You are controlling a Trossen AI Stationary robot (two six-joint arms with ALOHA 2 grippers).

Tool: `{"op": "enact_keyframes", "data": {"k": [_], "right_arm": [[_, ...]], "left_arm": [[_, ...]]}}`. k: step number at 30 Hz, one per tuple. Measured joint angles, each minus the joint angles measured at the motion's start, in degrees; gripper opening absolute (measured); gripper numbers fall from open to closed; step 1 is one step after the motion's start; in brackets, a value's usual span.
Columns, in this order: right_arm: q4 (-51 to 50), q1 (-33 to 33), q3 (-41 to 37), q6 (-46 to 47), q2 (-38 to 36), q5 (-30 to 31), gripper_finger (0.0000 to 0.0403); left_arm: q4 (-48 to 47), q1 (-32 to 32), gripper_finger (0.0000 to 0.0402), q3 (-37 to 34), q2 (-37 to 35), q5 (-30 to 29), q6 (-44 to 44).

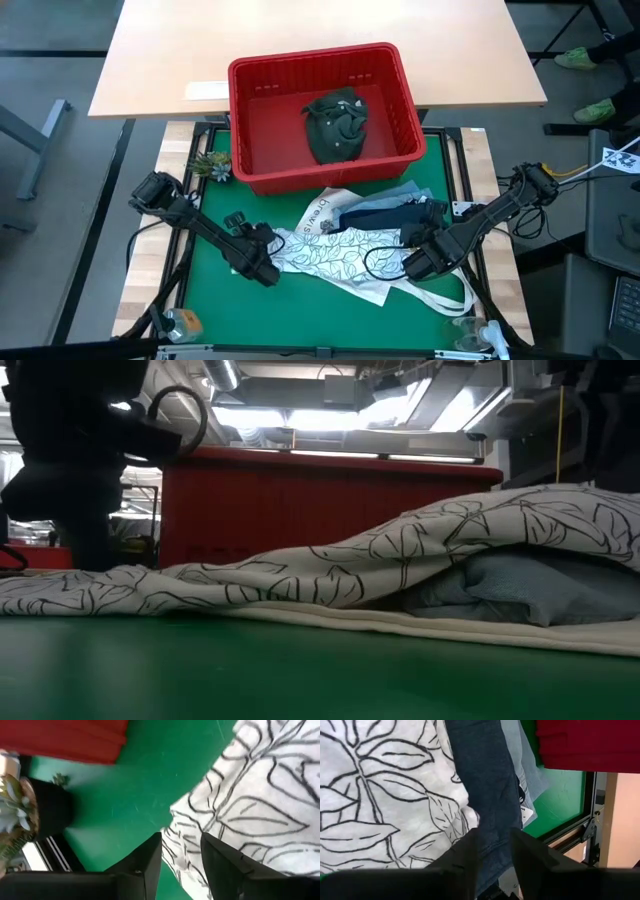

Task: Fold laundry
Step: Fold the patterned white shirt

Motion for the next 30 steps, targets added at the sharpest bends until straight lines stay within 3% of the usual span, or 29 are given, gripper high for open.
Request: {"op": "enact_keyframes", "data": {"k": [7,13,18,23,30], "right_arm": [[0.04,0.0,0.0,0.67,0.0,-11.79,0.0118],[3.47,1.51,0.0,7.68,0.0,-21.92,0.0104],[14.01,5.7,0.0,7.74,0.0,-20.4,0.0099],[22.52,9.34,0.0,7.7,0.04,-11.84,0.0099],[24.02,10.99,0.02,1.59,1.55,-7.25,0.0098]], "left_arm": [[-1.43,0.24,0.0122,2.65,0.0,4.91,3.09],[-0.98,0.18,0.01,6.33,0.0,8.21,4.91],[3.22,-1.76,0.0085,7.3,0.0,9.02,4.84],[12.66,-4.61,0.0074,7.3,0.0,8.8,4.79],[16.6,-6.93,0.0069,6.53,1.28,5.79,4.24]]}}
